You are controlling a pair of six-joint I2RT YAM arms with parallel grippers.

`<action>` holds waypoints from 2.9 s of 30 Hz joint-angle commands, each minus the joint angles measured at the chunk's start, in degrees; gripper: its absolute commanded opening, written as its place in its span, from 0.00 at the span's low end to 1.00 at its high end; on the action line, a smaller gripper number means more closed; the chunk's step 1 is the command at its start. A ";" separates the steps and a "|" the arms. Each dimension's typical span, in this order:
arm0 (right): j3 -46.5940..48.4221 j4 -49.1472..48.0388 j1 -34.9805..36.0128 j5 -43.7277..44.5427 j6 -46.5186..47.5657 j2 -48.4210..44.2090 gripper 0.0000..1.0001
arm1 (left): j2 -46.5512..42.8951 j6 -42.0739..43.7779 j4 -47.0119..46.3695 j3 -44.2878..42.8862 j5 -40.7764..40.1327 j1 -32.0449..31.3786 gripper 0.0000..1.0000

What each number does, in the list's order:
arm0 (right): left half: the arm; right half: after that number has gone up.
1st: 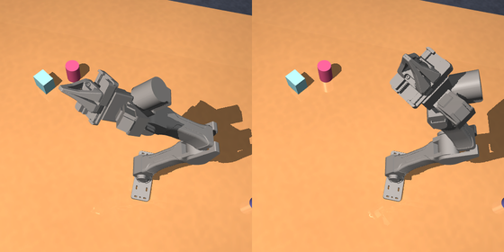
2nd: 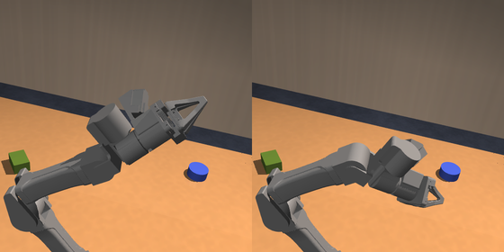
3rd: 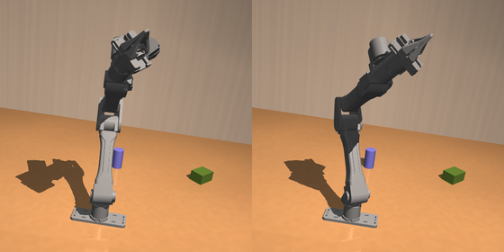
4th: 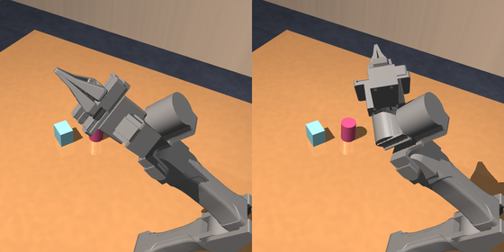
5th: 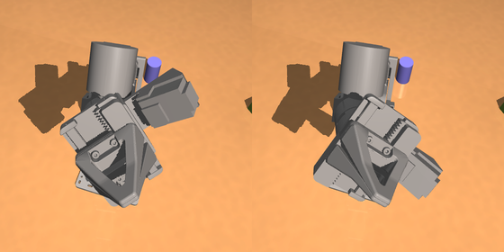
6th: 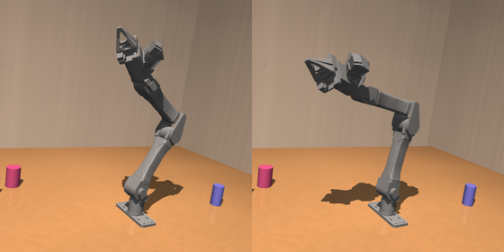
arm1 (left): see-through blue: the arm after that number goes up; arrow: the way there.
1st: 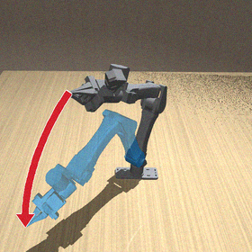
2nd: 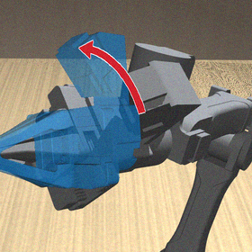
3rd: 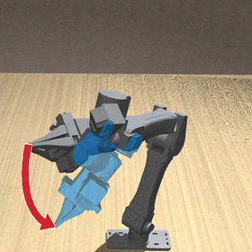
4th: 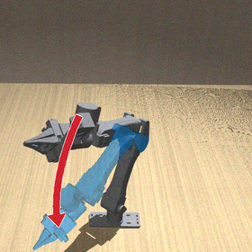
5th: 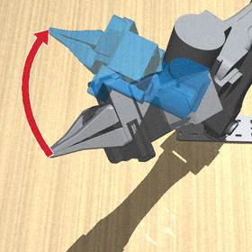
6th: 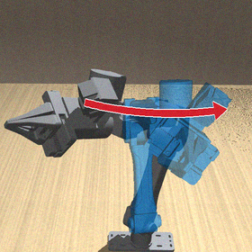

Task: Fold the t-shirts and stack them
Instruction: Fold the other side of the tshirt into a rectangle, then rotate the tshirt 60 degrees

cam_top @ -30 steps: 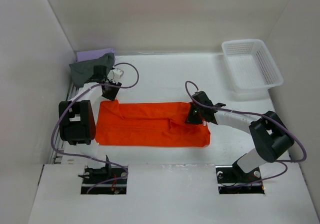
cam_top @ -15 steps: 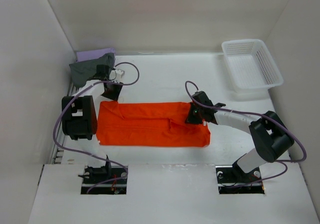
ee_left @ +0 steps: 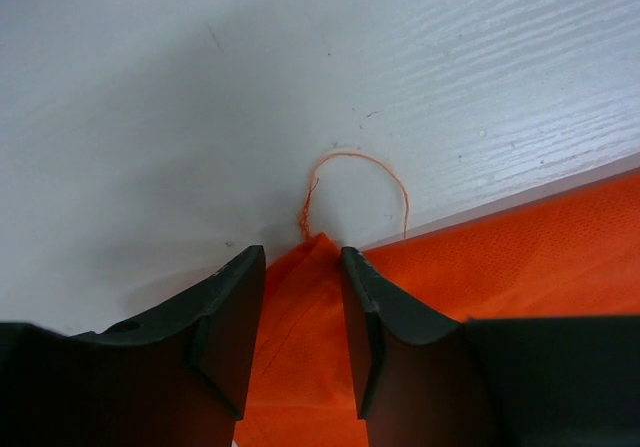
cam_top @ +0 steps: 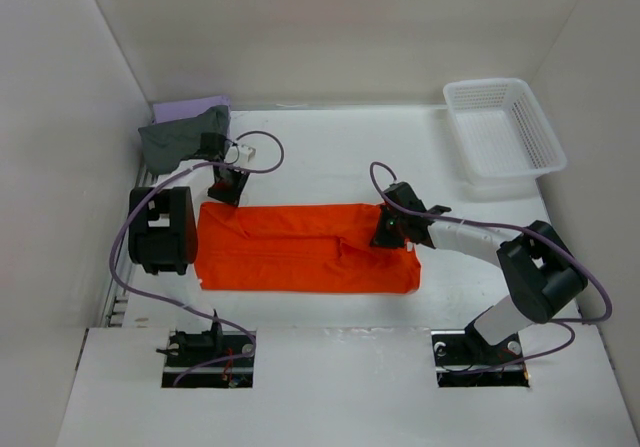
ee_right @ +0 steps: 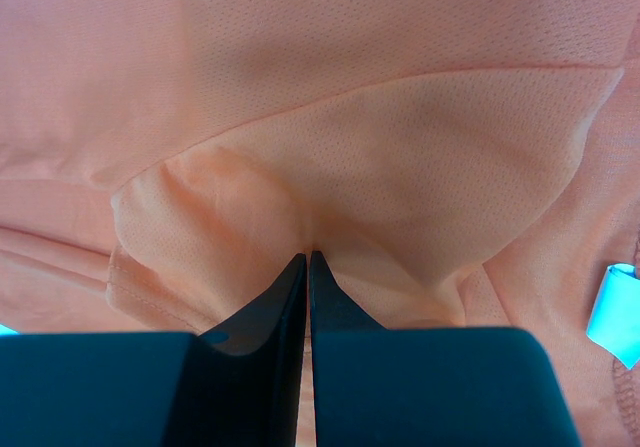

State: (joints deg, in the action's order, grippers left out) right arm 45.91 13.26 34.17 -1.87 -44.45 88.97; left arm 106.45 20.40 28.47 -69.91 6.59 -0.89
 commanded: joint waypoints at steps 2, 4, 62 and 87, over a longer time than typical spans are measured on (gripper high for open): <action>-0.56 -1.48 0.41 0.64 -0.20 0.33 0.07 | 1.56 -0.19 2.03 -2.42 0.97 -0.12 0.27; -0.73 -1.48 0.41 0.73 -0.20 0.15 0.07 | 1.30 -0.19 2.21 -2.34 0.97 -0.04 0.18; -10.58 17.25 8.49 7.85 -21.20 -12.78 0.47 | -5.55 11.50 -5.18 6.45 -2.99 12.44 0.54; 56.33 37.12 -19.10 2.59 16.13 36.50 0.22 | -16.45 11.41 6.86 6.36 -2.37 16.14 0.58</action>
State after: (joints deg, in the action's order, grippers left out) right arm 88.66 37.56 16.53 2.02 -36.38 118.34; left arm 92.82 31.77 32.21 -62.24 3.46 15.90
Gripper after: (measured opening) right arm 0.204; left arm 0.578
